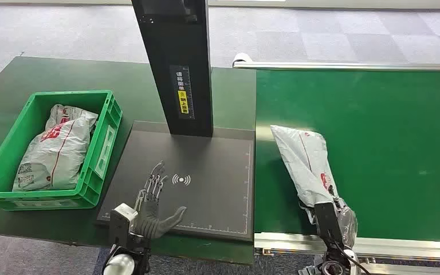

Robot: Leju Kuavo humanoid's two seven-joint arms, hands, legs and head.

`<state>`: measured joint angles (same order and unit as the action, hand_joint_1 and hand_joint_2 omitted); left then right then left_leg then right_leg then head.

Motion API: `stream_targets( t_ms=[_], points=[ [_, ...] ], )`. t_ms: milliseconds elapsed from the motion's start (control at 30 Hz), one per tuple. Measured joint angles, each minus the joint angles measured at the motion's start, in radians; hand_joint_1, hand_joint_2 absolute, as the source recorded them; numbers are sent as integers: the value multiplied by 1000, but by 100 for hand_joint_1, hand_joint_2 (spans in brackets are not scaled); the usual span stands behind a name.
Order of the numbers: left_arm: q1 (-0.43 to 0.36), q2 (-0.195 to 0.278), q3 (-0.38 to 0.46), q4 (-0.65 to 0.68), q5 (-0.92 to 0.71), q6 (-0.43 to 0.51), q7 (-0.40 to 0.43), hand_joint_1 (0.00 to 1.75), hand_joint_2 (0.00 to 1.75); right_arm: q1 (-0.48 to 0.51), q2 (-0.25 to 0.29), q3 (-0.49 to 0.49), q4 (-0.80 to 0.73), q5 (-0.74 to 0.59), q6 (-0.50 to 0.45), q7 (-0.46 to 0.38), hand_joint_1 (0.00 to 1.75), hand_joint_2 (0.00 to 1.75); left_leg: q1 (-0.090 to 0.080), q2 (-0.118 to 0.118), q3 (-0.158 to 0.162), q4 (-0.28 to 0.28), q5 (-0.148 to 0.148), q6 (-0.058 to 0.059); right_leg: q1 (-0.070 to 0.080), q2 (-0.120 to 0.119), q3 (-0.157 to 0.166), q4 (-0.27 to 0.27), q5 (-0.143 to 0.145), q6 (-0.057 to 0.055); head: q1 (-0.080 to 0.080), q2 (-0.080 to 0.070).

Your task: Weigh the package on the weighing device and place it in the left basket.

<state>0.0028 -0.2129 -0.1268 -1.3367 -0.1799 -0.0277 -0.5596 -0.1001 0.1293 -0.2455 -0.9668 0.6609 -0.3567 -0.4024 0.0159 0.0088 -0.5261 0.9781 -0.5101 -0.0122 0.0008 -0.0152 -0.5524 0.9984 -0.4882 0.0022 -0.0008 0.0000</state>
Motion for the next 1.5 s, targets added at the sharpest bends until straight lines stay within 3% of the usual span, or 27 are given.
stream_targets(
  t_ms=[200, 367, 600, 867, 967, 1200, 1500],
  points=[
    [0, 0, 2, 0, -3, 0, 0, 0, 175, 51, 14, 31, -196, -17, 9, 13, 175, 175, 0, 1, 0, 0, 0, 0, 0, 0, 0, 0, 0, 0, 1, 0],
    [0, -2, 5, 0, -3, 1, 0, 0, 175, 71, 19, 43, -267, -23, 9, 12, 175, 175, 0, 0, 0, 0, 0, 0, 0, 0, 0, 0, 0, 0, 1, 0],
    [-1, -2, 10, 0, -6, 1, -2, 0, 175, 104, 18, 66, -403, -120, 2, -55, 175, 175, 0, 0, 0, 0, 0, 0, 0, 0, 0, 0, 0, 0, 0, 0],
    [-5, -2, 10, 9, -10, 2, -20, 0, 175, 162, 8, 128, -640, -264, 76, -141, 175, 175, 0, 1, 0, 0, 0, 0, 0, 0, 0, 0, 0, 0, 1, 0],
    [-19, -3, 9, 17, -15, 0, -24, 0, 175, 170, -2, 189, -689, -322, 160, -145, 175, 175, 0, 2, 0, 0, 0, 0, 0, 1, 0, 0, 0, 0, 1, 0],
    [-58, -2, 6, 27, -5, 23, -30, 0, 175, 100, -8, 397, -619, -504, 409, -113, 175, 175, 0, 3, 1, 0, 1, 0, 0, 1, 0, 1, 1, -1, 0, 0],
    [-50, 14, 12, 4, 4, 40, -32, 0, 175, 36, 9, 599, -370, -623, 518, -105, 175, 175, 0, 2, -1, 0, 1, -1, 0, 0, -1, 1, 0, -1, 1, 0]
  ],
)
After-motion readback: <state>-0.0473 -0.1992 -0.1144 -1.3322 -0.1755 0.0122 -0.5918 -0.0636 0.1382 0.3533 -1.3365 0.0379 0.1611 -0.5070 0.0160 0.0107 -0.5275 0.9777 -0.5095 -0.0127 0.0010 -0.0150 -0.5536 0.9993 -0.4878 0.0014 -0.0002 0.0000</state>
